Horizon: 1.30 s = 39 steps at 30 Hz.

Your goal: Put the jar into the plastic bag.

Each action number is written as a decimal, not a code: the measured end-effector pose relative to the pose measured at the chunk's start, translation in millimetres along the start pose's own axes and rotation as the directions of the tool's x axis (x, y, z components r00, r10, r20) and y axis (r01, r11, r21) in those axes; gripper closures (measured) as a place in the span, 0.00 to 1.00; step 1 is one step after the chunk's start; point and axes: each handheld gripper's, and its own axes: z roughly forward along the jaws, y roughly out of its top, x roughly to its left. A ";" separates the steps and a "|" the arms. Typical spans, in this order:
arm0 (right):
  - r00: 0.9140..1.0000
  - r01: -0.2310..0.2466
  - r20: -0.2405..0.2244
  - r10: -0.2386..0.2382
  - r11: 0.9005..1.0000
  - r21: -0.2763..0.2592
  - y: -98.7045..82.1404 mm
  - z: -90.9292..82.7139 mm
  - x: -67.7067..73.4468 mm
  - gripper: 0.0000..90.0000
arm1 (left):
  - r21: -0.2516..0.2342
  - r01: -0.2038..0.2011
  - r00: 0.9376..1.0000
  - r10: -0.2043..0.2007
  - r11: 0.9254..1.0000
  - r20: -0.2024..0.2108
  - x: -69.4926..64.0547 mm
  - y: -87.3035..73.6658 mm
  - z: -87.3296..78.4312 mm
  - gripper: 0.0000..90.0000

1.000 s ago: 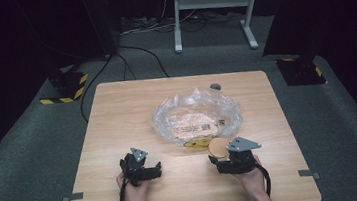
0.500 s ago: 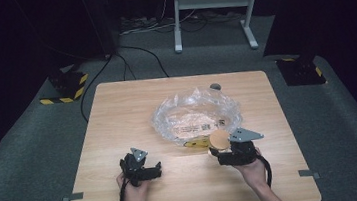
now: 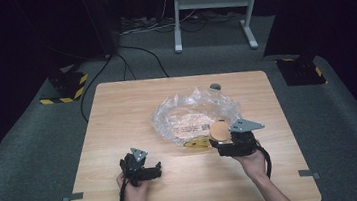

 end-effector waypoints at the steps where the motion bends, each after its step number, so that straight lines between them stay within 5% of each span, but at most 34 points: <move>1: 1.000 -0.005 0.000 0.005 1.000 0.000 1.6 0.1 -0.9 0.28 | -0.001 0.000 1.000 0.000 1.000 0.000 0.0 0.0 0.0 0.03; 25: 0.999 -0.033 0.031 0.034 0.999 -0.012 29.5 20.4 -22.3 0.28 | 0.002 -0.005 1.000 0.005 1.000 0.000 0.3 0.0 -0.1 0.03; 39: 0.998 -0.028 0.063 0.027 0.999 0.015 38.0 48.2 -34.9 0.28 | 0.002 -0.005 1.000 0.005 1.000 0.000 0.3 0.0 -0.1 0.03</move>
